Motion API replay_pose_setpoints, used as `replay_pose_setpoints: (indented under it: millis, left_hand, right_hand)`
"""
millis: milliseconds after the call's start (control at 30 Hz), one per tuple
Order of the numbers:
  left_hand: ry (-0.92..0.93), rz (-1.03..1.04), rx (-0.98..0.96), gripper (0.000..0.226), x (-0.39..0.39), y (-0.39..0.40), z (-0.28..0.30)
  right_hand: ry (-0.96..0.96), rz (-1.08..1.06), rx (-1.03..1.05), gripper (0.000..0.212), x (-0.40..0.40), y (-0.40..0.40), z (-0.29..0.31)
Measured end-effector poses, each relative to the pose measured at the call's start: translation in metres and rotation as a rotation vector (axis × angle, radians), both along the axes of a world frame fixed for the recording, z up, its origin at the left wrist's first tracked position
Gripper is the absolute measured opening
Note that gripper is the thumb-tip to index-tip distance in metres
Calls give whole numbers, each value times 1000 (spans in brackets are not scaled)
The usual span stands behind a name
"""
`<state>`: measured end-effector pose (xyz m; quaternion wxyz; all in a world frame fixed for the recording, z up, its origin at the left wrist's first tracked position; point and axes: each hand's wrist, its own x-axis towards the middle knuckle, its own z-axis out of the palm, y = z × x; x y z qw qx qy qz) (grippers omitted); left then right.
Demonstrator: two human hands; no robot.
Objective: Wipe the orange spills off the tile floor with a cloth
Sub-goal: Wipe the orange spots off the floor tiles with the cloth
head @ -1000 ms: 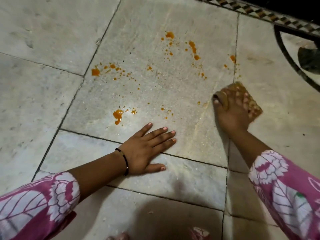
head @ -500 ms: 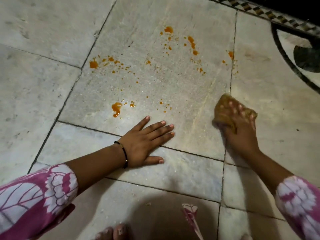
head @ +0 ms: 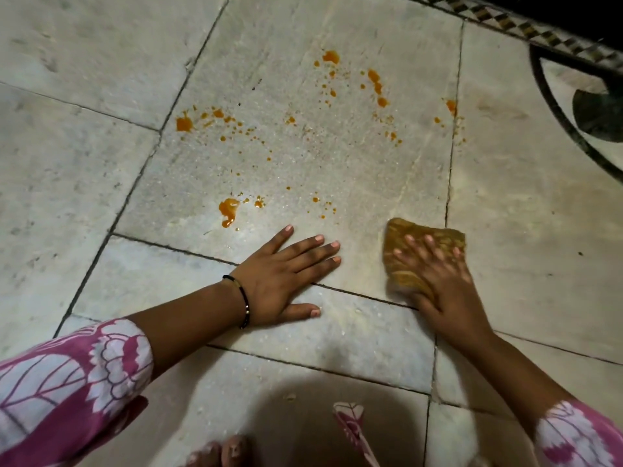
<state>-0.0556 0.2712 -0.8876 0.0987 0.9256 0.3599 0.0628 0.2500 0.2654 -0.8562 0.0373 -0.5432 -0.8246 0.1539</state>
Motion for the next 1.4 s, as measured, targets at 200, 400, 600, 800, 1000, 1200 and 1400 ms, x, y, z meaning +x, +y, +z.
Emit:
replay_pose_setpoints:
  millis: [200, 400, 600, 800, 1000, 1200, 1400]
  left_hand:
    - [16, 0, -10, 74, 0, 0, 2]
    - [45, -3, -13, 74, 0, 0, 3]
    - [39, -5, -26, 74, 0, 0, 1]
    - [28, 5, -40, 73, -3, -1, 3]
    - [29, 1, -43, 74, -1, -1, 4]
    - [-92, 49, -145, 75, -13, 3, 12]
    - [-68, 416, -50, 95, -65, 5, 28]
  right_hand:
    - [-38, -500, 72, 63, 4, 84, -2]
    - [-117, -332, 120, 61, -69, 79, -11]
    - [-59, -282, 52, 80, -29, -23, -2]
    - [-140, -728, -26, 111, 38, 45, 5]
    - [-167, -507, -2, 83, -32, 97, -3]
    - [-149, -104, 34, 76, -59, 14, -3]
    - [-198, -9, 20, 70, -62, -56, 5]
